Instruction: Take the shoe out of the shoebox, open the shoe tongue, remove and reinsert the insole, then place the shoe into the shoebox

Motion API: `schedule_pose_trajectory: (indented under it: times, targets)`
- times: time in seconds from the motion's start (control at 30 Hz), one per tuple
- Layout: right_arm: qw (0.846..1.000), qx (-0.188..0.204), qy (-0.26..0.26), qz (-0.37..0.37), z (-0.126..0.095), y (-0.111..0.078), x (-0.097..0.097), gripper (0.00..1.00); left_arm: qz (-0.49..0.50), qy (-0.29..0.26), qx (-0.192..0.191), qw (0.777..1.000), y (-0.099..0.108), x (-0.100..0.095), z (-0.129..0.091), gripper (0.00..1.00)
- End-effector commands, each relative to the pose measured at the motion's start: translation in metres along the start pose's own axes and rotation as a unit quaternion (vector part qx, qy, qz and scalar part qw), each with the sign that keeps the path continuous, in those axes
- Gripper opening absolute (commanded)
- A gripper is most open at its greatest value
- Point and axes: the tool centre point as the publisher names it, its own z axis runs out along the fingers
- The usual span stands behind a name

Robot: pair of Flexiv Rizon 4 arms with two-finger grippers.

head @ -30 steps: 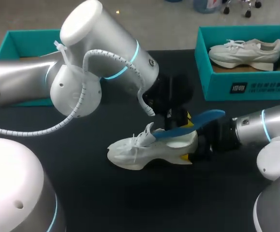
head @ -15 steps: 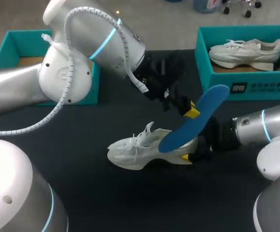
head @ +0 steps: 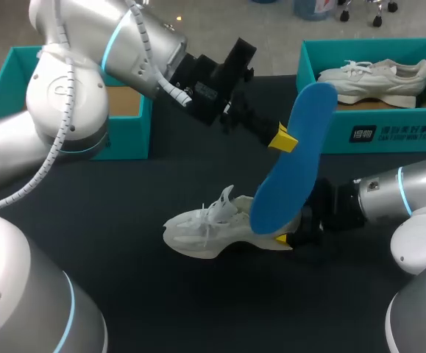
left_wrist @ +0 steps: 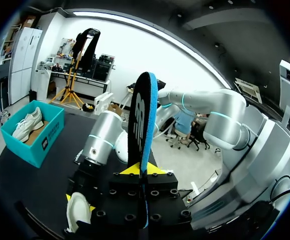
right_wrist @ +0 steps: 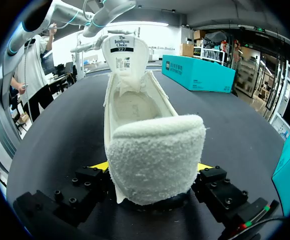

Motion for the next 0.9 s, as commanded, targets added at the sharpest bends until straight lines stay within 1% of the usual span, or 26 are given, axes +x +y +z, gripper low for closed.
schedule_pose_trajectory:
  times: [0.03, 0.2, 0.4, 0.53, 0.67, 0.9]
  targets:
    - [1.0, 0.003, -0.001, 0.0, 0.001, 0.0, 0.0, 0.0, -0.005, 0.01, 0.043, 0.999, 0.002, 0.014, -0.015, 0.0]
    - [1.0, 0.003, -0.001, 0.0, 0.001, 0.0, 0.0, 0.0, -0.033, 0.052, 0.1, 0.993, -0.012, 0.032, -0.025, 0.0]
    - [1.0, 0.003, -0.001, 0.0, 0.001, 0.0, 0.0, 0.0, -0.035, 0.071, 0.108, 0.991, -0.025, 0.055, -0.034, 0.0]
    - [1.0, 0.003, -0.001, 0.0, 0.001, 0.0, 0.0, 0.0, -0.038, 0.099, 0.129, 0.986, -0.03, 0.066, -0.043, 0.0]
    - [1.0, 0.003, -0.001, 0.0, 0.001, 0.0, 0.0, 0.0, -0.039, 0.112, 0.141, 0.983, -0.033, 0.074, -0.051, 0.0]
    - [1.0, 0.003, -0.001, 0.0, 0.001, 0.0, 0.0, 0.0, -0.055, 0.119, 0.135, 0.982, -0.032, 0.082, -0.064, 0.0]
